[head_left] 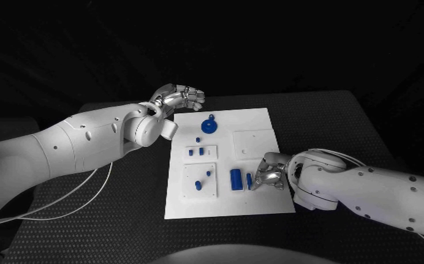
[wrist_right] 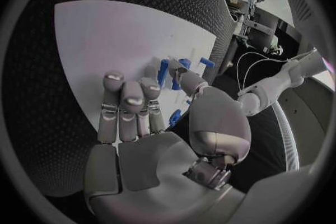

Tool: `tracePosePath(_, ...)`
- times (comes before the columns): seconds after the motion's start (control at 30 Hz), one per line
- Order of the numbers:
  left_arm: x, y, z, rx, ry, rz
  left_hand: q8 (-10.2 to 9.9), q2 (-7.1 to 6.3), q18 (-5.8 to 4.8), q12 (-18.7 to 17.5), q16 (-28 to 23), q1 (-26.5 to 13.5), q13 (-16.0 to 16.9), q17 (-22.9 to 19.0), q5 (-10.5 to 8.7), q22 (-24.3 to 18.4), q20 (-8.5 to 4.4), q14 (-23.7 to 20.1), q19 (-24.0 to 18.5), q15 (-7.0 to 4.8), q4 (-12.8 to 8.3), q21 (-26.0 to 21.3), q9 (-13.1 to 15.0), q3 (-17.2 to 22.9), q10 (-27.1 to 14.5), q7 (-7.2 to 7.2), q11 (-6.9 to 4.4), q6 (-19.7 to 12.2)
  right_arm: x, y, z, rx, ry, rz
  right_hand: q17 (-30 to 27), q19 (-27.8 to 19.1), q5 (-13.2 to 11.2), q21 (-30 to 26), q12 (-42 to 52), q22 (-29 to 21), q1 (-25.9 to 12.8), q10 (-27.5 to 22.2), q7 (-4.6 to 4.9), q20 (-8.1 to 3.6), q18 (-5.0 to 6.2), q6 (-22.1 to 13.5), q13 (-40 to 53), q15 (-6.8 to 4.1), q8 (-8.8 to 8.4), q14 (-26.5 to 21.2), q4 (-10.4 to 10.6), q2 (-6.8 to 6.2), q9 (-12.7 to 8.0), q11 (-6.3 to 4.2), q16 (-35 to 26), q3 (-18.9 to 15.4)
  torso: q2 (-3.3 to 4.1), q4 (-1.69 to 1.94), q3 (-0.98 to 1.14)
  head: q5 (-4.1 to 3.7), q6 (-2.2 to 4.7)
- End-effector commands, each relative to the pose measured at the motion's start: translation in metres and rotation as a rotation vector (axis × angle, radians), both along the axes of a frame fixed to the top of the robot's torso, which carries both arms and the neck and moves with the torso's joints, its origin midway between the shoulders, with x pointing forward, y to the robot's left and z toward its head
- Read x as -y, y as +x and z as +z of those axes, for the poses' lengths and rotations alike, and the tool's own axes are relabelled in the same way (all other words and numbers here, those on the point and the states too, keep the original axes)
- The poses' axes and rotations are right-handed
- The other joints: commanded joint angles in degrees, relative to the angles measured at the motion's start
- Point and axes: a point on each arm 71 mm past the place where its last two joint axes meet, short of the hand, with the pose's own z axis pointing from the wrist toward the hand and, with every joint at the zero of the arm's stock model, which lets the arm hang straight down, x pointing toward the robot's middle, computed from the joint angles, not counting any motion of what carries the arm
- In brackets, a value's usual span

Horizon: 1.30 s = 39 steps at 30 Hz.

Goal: Assemble the parts on the task board

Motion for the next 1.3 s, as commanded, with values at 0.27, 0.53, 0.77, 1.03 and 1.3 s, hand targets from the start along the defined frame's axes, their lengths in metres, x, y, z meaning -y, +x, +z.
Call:
tracePosePath(0.27, 0.002, -0.001, 0.001, 0.002, -0.012, -0.016, 0.23, -0.18, 0.28, 0.10, -0.40, -0.55, -0.06, 0.15, -0.19, 0.10, 0.32, 0.31, 0.13, 0.22, 0.52, -0.42, -0.07, 0.01, -0.38, 0.19, -0.07, -0.41, -0.005, 0.000, -0.004, 0.030, -0.029, 0.036, -0.09, -0.30, -0.07, -0.22, -0.07, 0.20, 0.15, -0.21, 0.09, 0.35, 1.13, 0.31, -0.02, -0.17, -0.11, -0.29, 0.59, 1.22, 0.15, -0.16, 0.34, -0.87, 0.06, 0.13, 0.03, -0.05, -0.09)
tracePosePath(0.53, 0.001, -0.001, 0.001, 0.002, -0.010, -0.014, 0.23, -0.17, 0.28, 0.10, -0.43, -0.57, -0.06, 0.19, -0.19, 0.12, 0.32, 0.33, 0.14, 0.21, 0.55, -0.44, -0.08, 0.01, -0.37, 0.20, -0.07, -0.43, -0.004, 0.002, -0.007, 0.040, -0.050, 0.029, -0.12, -0.22, -0.08, -0.26, -0.06, 0.15, -0.23, -0.05, -0.04, 0.33, 1.13, 0.57, -0.06, -0.26, -0.03, -0.24, 1.28, 2.29, 0.21, -0.29, 0.41, -0.92, 0.03, 0.11, 0.00, 0.05, -0.20)
tracePosePath(0.77, 0.001, -0.001, 0.001, 0.002, -0.010, -0.013, 0.24, -0.14, 0.28, 0.11, -0.46, -0.58, -0.07, 0.23, -0.18, 0.14, 0.32, 0.34, 0.15, 0.21, 0.59, -0.46, -0.08, 0.01, -0.37, 0.20, -0.07, -0.43, 0.001, 0.000, -0.008, 0.017, -0.031, 0.024, -0.14, -0.27, -0.02, -0.26, -0.06, 0.17, 0.04, -0.01, -0.09, 0.29, 1.13, 0.67, -0.07, -0.30, -0.04, -0.24, 0.75, 1.98, 0.21, -0.34, 0.44, -0.92, -0.03, 0.02, -0.05, 0.10, -0.15)
tracePosePath(1.03, -0.003, 0.001, 0.001, 0.005, -0.006, -0.002, 0.24, -0.15, 0.28, 0.11, -0.48, -0.61, -0.07, 0.28, -0.19, 0.16, 0.32, 0.35, 0.16, 0.21, 0.62, -0.48, -0.09, 0.00, -0.37, 0.20, -0.07, -0.44, 0.008, 0.001, 0.000, -0.022, 0.125, -0.031, -0.39, -0.88, -0.09, -0.85, -0.55, -0.07, -6.00, -1.39, 0.75, 0.74, 1.12, -2.47, -0.06, 0.13, -1.95, -0.87, 4.62, -4.09, -0.58, 0.58, -0.03, -3.39, -0.11, -0.07, -0.03, 0.10, 0.48)
tracePosePath(1.3, -0.009, 0.005, 0.000, 0.015, -0.005, 0.009, 0.31, -0.18, 0.27, 0.17, -0.51, -0.67, -0.06, 0.38, -0.22, 0.21, 0.32, 0.42, 0.18, 0.20, 0.68, -0.51, -0.08, -0.04, -0.27, 0.18, -0.11, -0.37, 0.017, 0.047, 0.040, 0.099, 0.439, -0.098, -0.03, -2.53, 0.40, -1.45, 0.02, 0.10, -9.24, -3.33, 2.21, 0.25, 1.13, -6.60, 0.41, 1.38, -3.69, -2.21, 4.11, -1.68, -0.72, 1.81, -0.16, -8.19, -0.53, -0.44, -0.25, -0.20, 2.95)
